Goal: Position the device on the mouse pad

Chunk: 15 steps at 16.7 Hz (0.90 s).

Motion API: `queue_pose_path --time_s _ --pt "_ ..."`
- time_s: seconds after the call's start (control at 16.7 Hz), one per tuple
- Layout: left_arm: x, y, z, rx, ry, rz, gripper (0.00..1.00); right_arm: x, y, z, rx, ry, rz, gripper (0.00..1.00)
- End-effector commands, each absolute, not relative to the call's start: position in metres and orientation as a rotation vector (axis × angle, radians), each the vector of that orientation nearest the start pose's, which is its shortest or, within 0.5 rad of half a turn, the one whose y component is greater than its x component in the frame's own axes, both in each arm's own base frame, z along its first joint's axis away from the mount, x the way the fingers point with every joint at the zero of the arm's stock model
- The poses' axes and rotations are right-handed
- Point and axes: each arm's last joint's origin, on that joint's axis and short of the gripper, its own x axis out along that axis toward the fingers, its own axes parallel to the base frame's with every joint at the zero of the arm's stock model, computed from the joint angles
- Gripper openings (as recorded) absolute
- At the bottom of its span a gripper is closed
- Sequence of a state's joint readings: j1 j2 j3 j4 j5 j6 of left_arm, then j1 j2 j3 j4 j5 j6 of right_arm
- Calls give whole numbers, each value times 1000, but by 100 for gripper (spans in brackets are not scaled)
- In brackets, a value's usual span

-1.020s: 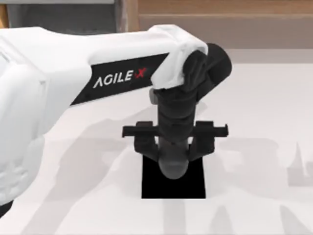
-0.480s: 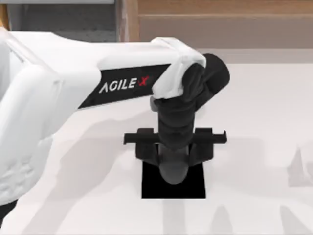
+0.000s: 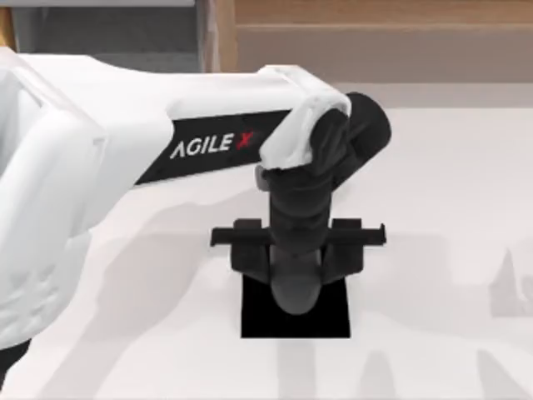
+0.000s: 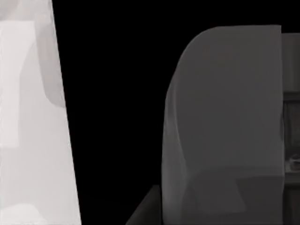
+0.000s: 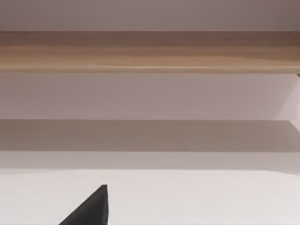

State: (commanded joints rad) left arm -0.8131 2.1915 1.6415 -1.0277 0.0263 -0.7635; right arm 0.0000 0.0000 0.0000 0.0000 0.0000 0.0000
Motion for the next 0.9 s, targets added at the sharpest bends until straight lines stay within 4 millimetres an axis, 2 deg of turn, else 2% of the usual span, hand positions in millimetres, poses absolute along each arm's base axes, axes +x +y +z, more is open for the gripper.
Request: queue_pose_path --time_s 0.54,0.9 --pt "290 -302 139 23 1592 -41 98 106 -1 160 0 0 0 100" --pt "290 -302 139 23 1592 -41 100 106 -1 160 0 0 0 100"
